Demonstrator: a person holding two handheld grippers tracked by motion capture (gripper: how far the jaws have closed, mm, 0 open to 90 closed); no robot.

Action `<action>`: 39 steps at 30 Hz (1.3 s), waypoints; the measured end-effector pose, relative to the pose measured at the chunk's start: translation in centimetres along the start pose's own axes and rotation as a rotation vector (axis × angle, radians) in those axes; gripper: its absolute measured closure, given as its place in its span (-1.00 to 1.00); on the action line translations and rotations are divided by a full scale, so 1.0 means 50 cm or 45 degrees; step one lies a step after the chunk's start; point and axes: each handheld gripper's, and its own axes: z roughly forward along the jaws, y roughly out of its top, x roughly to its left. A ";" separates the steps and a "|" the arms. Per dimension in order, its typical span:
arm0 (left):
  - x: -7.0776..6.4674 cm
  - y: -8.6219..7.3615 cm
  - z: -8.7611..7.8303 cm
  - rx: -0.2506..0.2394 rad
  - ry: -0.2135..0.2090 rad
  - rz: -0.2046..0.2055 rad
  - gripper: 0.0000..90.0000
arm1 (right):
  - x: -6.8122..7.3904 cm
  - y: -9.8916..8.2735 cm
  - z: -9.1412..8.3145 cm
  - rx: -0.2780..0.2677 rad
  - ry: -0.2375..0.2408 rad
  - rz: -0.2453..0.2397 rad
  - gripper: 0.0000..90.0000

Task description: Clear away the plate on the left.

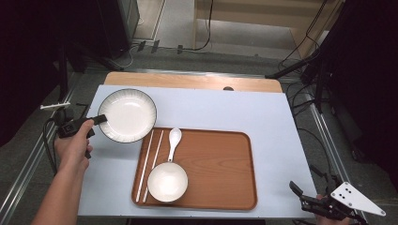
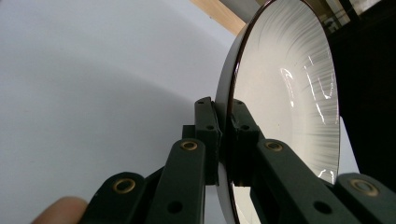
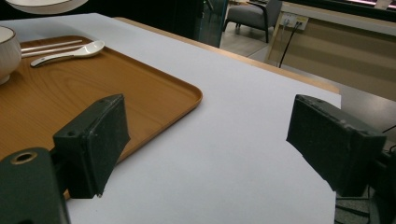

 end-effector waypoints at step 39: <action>-0.193 -0.074 0.117 0.164 -0.177 0.205 0.90 | 0.000 -0.001 -0.004 -0.012 0.013 0.004 -0.71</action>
